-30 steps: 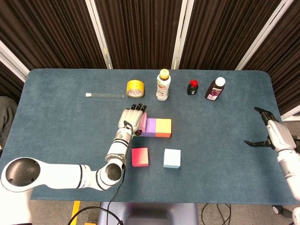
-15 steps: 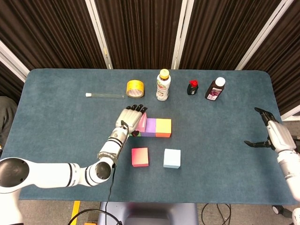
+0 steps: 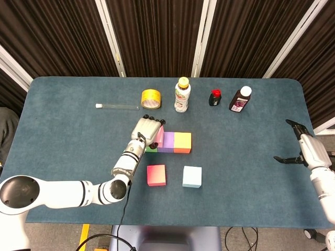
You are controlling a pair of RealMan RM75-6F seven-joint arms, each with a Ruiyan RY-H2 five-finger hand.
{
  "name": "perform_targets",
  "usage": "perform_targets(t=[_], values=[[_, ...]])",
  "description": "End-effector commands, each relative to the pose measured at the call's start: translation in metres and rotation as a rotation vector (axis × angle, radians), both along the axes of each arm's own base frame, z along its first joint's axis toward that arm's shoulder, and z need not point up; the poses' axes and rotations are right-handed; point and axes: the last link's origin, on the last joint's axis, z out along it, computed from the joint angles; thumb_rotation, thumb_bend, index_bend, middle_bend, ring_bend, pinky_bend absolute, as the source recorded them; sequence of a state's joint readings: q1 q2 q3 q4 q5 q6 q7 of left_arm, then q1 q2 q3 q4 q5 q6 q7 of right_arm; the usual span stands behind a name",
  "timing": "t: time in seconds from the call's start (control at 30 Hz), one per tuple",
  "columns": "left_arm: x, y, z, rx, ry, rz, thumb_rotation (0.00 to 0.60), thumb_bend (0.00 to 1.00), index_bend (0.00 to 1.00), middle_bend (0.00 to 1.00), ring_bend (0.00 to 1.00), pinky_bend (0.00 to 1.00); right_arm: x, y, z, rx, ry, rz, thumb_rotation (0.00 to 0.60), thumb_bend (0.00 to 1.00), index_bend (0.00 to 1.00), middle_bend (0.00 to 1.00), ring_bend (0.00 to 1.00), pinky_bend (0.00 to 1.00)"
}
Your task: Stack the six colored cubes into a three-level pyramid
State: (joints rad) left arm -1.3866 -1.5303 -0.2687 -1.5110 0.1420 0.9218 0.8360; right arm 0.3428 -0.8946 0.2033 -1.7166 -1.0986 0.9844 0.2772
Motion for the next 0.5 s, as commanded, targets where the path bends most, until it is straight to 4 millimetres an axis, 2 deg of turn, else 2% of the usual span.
perform_targets(t=[0.03,0.27,0.5], values=[[0.003,0.0,0.001,0.009,-0.008,-0.004,0.6,0.31,0.24,0.34,0.21,0.14,0.0,0.0,0.001,-0.003,-0.002,-0.001,0.6,0.2,0.14,0.17,0.1,0.26],[0.012,-0.001,0.004,0.021,-0.016,-0.001,0.6,0.31,0.23,0.34,0.22,0.15,-0.001,0.002,0.003,-0.01,-0.003,-0.004,0.6,0.2,0.14,0.17,0.1,0.25],[0.018,-0.003,-0.006,0.007,0.011,0.03,0.6,0.31,0.23,0.35,0.22,0.16,-0.002,0.002,0.004,-0.007,0.001,-0.008,0.6,0.2,0.14,0.17,0.1,0.25]])
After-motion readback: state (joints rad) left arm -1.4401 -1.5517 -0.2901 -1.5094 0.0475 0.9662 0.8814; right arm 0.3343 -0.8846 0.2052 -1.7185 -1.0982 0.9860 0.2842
